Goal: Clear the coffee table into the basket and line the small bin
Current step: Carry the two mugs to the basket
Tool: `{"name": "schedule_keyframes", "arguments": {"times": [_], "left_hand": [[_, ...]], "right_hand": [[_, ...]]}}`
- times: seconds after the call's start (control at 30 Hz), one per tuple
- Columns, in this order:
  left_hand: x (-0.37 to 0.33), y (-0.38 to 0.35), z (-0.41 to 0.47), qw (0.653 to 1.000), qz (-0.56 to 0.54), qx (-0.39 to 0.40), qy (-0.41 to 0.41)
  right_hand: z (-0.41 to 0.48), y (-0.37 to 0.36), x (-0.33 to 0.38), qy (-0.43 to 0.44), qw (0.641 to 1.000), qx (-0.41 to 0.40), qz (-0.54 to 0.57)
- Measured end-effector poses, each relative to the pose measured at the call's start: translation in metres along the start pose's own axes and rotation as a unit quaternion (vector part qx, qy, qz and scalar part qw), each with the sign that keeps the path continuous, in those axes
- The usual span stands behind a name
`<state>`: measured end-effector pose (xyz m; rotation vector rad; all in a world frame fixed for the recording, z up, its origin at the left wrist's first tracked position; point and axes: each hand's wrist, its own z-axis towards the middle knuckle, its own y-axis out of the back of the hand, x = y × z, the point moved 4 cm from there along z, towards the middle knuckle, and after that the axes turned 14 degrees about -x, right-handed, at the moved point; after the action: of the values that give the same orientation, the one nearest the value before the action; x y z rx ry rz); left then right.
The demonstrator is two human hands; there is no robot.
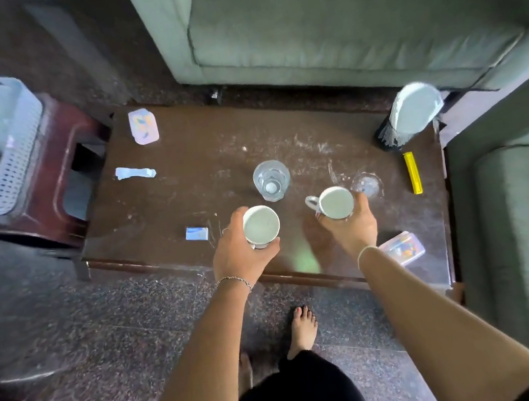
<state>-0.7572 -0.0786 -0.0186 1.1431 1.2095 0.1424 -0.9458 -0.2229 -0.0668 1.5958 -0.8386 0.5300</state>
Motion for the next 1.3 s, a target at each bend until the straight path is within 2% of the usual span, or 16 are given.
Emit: {"name": "schedule_keyframes", "arguments": {"times": [0.17, 0.3, 0.73, 1.07, 1.3], "left_hand": [[0.001, 0.068, 0.005, 1.0, -0.009, -0.026, -0.006], [0.028, 0.137, 0.006, 0.999, -0.015, -0.043, 0.009], [0.131, 0.368, 0.042, 0.988, -0.065, -0.127, 0.052], [0.162, 0.464, 0.156, 0.975, -0.097, -0.189, 0.066], [0.167, 0.509, 0.26, 0.972, -0.094, -0.203, 0.079]], "right_hand": [[-0.054, 0.009, 0.07, 0.09, 0.996, 0.018, 0.011], [-0.106, -0.006, 0.129, 0.145, 0.988, 0.047, 0.026], [-0.276, -0.108, 0.308, 0.219, 0.959, 0.14, 0.112], [-0.283, -0.2, 0.436, 0.27, 0.932, 0.188, 0.151], [-0.256, -0.274, 0.513, 0.29, 0.927, 0.206, 0.12]]}}
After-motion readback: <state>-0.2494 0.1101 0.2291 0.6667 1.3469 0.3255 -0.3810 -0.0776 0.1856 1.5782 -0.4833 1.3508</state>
